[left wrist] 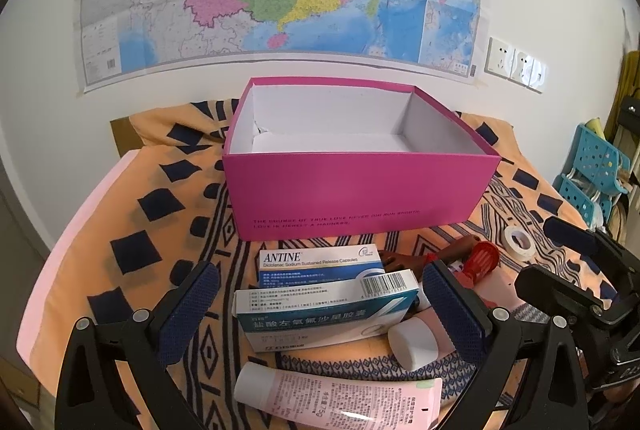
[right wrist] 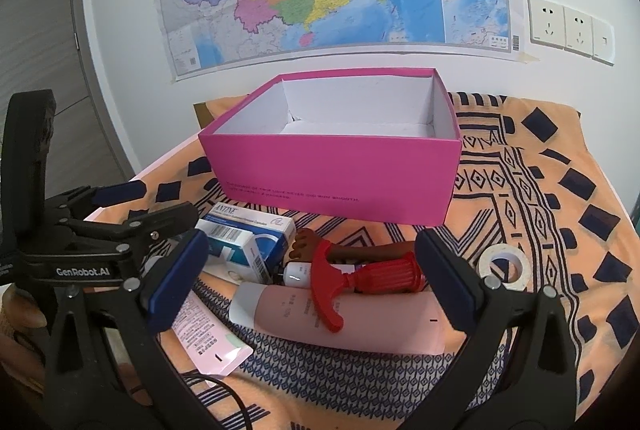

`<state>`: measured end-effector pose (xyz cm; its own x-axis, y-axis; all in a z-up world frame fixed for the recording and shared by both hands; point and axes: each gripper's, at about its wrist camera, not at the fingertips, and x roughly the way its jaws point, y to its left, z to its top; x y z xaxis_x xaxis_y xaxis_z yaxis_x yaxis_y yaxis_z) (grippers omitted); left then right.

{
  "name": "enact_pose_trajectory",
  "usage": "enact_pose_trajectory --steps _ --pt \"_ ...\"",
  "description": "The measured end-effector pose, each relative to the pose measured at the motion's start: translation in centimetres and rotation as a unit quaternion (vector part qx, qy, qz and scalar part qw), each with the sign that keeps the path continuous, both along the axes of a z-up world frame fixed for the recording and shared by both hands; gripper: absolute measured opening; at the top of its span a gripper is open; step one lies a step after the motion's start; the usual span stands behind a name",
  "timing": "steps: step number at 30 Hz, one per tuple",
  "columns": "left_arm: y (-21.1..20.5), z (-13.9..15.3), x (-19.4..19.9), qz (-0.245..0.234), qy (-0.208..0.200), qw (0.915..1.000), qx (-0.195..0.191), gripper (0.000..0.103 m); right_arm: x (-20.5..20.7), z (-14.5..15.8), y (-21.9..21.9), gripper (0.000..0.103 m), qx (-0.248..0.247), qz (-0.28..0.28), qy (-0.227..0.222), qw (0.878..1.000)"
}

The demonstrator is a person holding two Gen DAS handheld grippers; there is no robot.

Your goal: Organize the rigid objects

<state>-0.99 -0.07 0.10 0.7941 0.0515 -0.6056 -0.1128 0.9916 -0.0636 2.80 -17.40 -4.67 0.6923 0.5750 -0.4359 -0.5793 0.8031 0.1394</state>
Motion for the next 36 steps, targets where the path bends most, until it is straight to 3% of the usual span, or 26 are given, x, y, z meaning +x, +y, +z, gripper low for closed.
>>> enact_pose_trajectory --steps 22,31,36 --pt "0.2 -0.3 -0.3 0.002 0.001 1.0000 -0.001 0.103 -0.5 -0.2 0.1 0.103 0.003 0.012 0.007 1.000" --pt "2.2 -1.0 -1.1 0.007 0.014 0.9998 -0.015 0.103 -1.2 -0.7 0.1 0.103 -0.002 0.035 0.021 0.999" --pt "3.3 -1.6 -2.4 0.007 0.016 0.9998 -0.008 0.103 -2.1 -2.2 0.7 0.096 -0.012 0.064 0.043 0.997"
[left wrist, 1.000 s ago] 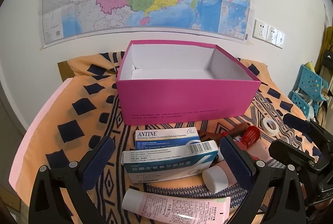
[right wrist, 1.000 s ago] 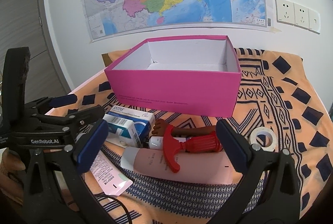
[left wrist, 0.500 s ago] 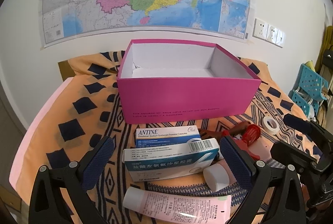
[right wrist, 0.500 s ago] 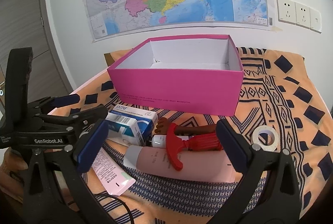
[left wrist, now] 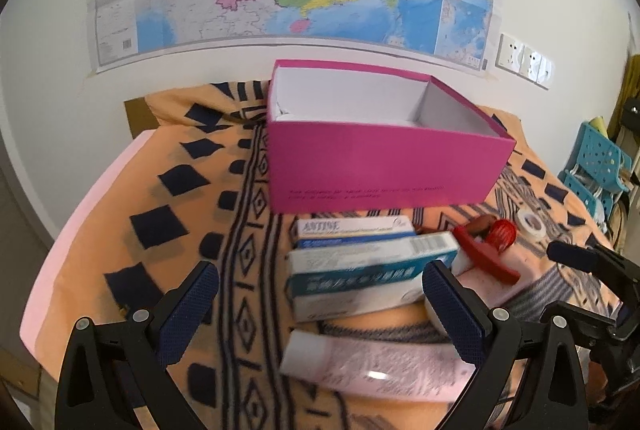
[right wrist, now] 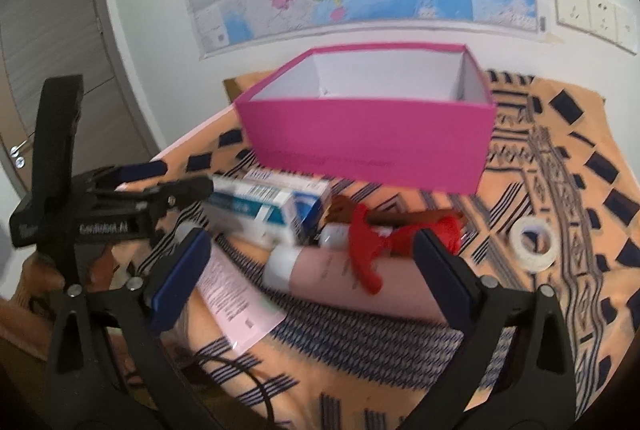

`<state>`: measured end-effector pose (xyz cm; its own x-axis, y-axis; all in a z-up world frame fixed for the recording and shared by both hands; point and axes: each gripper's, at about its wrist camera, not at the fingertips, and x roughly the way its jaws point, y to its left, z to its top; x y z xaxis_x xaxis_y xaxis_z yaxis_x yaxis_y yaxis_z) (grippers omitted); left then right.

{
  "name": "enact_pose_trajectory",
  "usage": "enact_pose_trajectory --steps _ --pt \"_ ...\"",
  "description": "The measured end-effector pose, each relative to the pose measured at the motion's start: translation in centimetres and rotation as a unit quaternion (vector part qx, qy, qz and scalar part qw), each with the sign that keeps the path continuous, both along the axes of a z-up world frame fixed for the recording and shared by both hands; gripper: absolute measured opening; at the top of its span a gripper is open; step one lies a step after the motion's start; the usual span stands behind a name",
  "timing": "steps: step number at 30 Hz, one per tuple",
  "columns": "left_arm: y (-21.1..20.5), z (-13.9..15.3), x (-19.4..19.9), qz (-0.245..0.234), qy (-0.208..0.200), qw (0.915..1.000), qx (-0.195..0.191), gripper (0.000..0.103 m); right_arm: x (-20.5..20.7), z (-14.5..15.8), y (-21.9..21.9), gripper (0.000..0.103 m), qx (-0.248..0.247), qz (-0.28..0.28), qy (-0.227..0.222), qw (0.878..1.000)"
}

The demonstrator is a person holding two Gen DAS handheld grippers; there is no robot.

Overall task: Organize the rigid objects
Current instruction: 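Grasp the white tube with pink label with the right gripper and lift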

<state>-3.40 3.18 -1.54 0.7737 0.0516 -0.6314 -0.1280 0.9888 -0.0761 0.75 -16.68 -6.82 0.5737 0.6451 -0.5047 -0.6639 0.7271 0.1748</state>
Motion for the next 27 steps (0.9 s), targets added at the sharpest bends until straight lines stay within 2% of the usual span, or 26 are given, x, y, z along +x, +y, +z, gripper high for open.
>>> enact_pose_trajectory --steps 2,6,8,10,13,22,25,27 --pt "0.3 -0.4 -0.5 -0.007 0.004 1.0000 -0.002 0.103 -0.5 -0.7 0.2 0.086 -0.002 0.017 0.015 1.000" --pt "0.6 -1.5 -1.3 -0.027 0.020 0.9993 -0.017 0.103 -1.3 -2.4 0.9 0.081 -0.014 0.049 0.051 0.997" --pt "0.4 -2.2 -1.5 -0.040 0.031 0.9985 -0.019 0.101 -1.3 -3.3 1.3 0.072 -0.015 0.064 0.076 0.995" --pt "0.2 -2.7 -1.5 -0.047 0.040 0.9980 -0.016 0.093 -1.2 -4.3 1.6 0.069 -0.015 0.076 0.106 0.991" --pt "0.1 -3.1 -1.3 -0.058 0.049 0.9968 -0.023 0.089 -1.1 -5.3 2.1 0.062 -0.014 0.083 0.130 0.988" --pt "0.1 -4.8 -0.5 -0.093 0.082 0.9905 -0.059 0.086 -0.3 -6.7 2.7 0.061 -0.005 0.090 0.171 0.981" --pt "-0.4 -4.8 -0.5 -0.104 0.080 0.9898 -0.056 0.079 -0.2 -6.7 2.7 0.061 -0.003 0.090 0.173 0.981" --pt "-0.6 -4.6 -0.7 -0.107 0.077 0.9901 -0.049 0.079 -0.2 -6.6 2.7 0.061 -0.004 0.091 0.173 0.981"
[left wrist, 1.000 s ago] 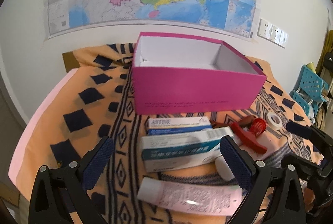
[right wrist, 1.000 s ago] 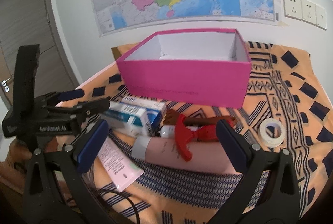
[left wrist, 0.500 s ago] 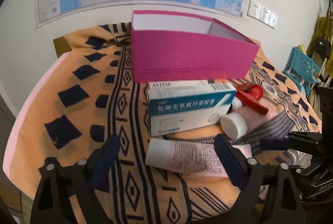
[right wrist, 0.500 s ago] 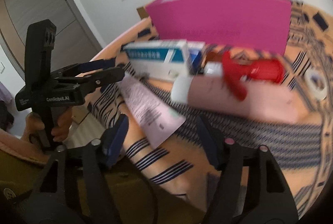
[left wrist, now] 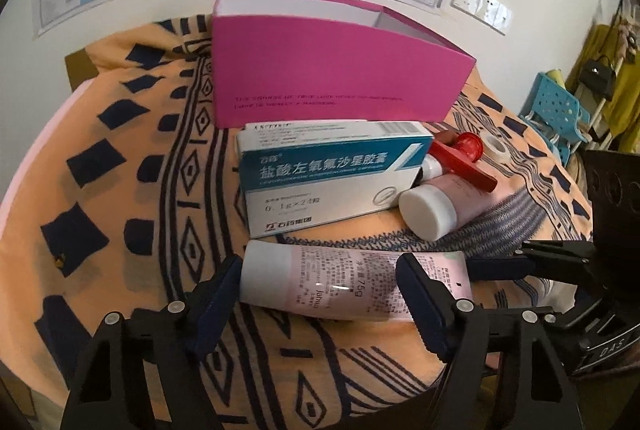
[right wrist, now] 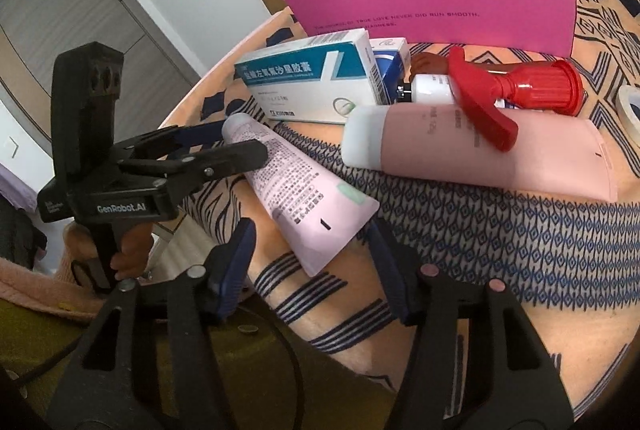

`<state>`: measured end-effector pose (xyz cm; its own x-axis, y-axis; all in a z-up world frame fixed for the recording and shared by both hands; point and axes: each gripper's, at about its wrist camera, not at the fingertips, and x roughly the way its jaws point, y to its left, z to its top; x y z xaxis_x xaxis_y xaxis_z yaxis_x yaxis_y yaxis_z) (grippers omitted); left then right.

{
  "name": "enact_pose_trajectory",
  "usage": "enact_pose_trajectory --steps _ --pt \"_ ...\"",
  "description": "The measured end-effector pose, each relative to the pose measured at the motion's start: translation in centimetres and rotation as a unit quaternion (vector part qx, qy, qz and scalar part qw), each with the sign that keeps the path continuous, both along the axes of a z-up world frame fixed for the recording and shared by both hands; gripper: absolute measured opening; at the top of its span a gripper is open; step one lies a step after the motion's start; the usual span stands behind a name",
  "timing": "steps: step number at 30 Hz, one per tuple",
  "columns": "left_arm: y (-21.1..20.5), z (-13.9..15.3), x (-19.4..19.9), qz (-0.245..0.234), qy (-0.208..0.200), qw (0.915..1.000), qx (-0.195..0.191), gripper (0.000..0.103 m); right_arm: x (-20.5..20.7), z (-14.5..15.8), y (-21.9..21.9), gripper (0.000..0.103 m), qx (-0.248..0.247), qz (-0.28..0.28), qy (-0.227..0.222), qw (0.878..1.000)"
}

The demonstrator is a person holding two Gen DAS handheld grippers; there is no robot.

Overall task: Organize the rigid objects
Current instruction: 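Grasp the white tube with pink label with the right gripper and lift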

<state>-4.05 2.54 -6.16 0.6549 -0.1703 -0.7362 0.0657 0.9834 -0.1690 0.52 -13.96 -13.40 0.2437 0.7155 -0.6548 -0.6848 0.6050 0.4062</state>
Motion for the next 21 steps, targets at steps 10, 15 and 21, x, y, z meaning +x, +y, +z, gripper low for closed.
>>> enact_pose_trajectory --steps 10,15,21 --pt "0.0 0.3 -0.6 -0.003 -0.002 1.0000 0.000 0.071 0.3 0.0 -0.1 0.054 -0.001 -0.004 -0.001 1.000" --pt "0.0 0.7 -1.1 0.001 -0.008 1.0000 -0.006 0.071 0.3 0.3 -0.2 0.045 -0.010 -0.003 -0.013 1.000" --pt "-0.3 2.4 -2.0 0.007 -0.031 0.9995 -0.005 0.071 -0.5 1.9 -0.1 0.044 -0.018 0.004 -0.046 0.999"
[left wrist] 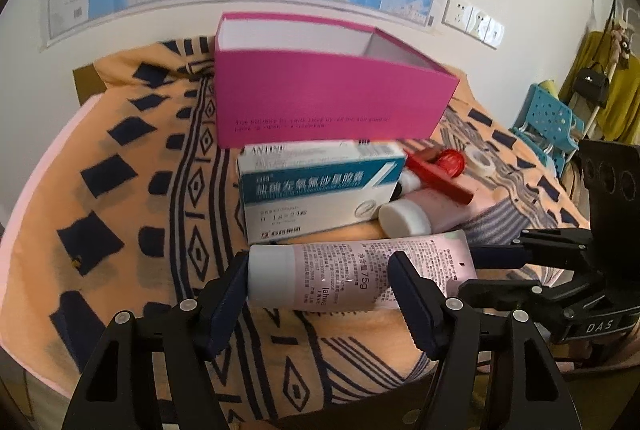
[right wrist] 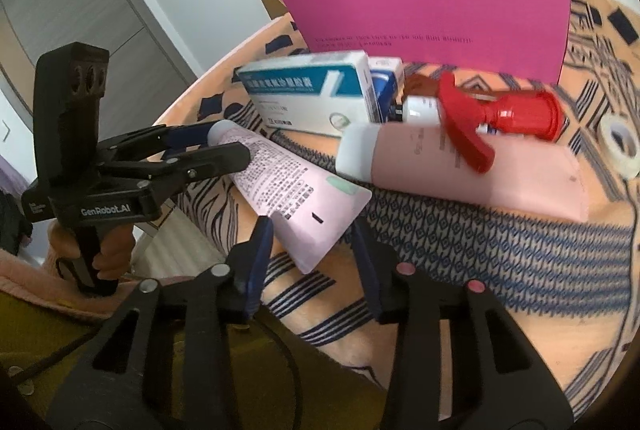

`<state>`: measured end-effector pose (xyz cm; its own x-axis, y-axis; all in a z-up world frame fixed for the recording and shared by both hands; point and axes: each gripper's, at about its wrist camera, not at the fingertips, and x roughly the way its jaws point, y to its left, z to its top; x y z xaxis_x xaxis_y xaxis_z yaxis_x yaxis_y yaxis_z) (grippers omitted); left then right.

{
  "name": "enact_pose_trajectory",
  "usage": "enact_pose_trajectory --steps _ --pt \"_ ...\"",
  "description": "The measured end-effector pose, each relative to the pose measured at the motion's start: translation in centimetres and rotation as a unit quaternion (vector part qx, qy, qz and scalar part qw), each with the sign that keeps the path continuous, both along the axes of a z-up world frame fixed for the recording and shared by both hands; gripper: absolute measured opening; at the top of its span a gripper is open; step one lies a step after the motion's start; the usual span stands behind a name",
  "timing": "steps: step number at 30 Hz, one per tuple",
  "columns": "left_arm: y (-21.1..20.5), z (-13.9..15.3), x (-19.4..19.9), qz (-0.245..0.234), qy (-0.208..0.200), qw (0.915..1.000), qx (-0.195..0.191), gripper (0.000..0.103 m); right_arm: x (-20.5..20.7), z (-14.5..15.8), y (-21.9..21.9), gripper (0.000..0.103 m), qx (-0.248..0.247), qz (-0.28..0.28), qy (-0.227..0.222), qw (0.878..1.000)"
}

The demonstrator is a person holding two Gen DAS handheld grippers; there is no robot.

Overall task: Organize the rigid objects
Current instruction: 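Grasp the white tube with pink label with the right gripper and lift, then carry the tube into the magenta box and open the right gripper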

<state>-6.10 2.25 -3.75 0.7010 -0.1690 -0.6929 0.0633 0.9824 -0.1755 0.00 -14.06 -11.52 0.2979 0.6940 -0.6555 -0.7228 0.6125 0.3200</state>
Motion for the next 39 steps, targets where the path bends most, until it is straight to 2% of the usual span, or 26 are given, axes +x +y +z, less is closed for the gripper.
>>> enact_pose_trajectory --steps 8,16,21,29,39 --pt "0.1 4.2 0.2 -0.005 -0.060 0.9982 -0.002 0.071 0.1 4.3 -0.8 0.044 0.017 0.002 -0.064 0.998" --pt "0.7 8.1 4.0 -0.004 -0.110 0.9939 0.009 0.071 3.0 8.6 -0.5 0.044 0.032 -0.012 -0.135 0.990" --pt "1.5 9.4 7.3 0.015 -0.117 0.9928 0.022 0.071 6.0 10.8 0.5 0.044 0.032 -0.017 -0.156 0.987" --pt "3.4 9.3 12.4 0.033 -0.099 0.9944 0.016 0.071 11.8 11.9 2.5 0.044 0.030 -0.022 -0.144 0.989" --pt "4.3 6.8 16.9 0.039 -0.053 0.9978 0.009 0.071 17.0 10.1 4.1 0.044 0.000 -0.033 -0.101 0.994"
